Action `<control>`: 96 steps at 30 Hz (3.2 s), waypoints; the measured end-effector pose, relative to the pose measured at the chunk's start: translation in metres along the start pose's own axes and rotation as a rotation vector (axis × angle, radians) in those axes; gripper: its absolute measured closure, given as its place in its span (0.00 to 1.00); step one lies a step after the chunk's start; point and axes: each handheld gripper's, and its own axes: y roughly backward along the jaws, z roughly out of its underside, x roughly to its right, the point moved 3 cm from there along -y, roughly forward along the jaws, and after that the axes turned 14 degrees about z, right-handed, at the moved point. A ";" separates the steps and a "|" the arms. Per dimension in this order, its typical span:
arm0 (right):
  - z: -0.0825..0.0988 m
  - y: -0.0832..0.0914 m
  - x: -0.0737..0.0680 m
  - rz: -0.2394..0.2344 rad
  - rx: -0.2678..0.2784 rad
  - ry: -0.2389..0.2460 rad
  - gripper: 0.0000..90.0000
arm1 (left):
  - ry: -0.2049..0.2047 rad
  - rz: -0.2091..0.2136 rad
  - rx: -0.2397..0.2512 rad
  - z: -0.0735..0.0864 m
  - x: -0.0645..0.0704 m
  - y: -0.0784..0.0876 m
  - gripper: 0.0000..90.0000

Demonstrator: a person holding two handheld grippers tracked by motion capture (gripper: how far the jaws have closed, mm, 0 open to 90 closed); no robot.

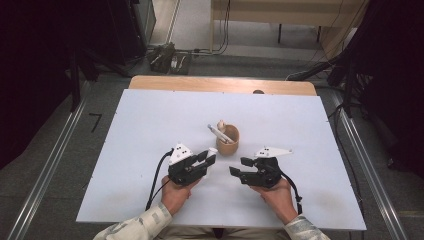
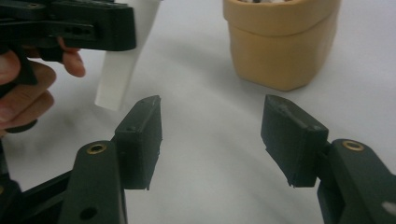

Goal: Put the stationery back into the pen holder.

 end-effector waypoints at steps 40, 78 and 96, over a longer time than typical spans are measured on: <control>-0.007 -0.038 -0.032 -0.141 -0.018 -0.149 0.76 | -0.121 -0.050 0.032 -0.001 0.026 -0.024 0.76; -0.037 -0.010 -0.002 -0.018 0.132 -0.059 0.76 | -0.028 -0.108 0.007 0.003 -0.005 0.015 0.51; -0.066 -0.022 0.017 0.054 0.194 -0.054 0.76 | -0.031 -0.240 -0.066 0.011 -0.034 0.039 0.35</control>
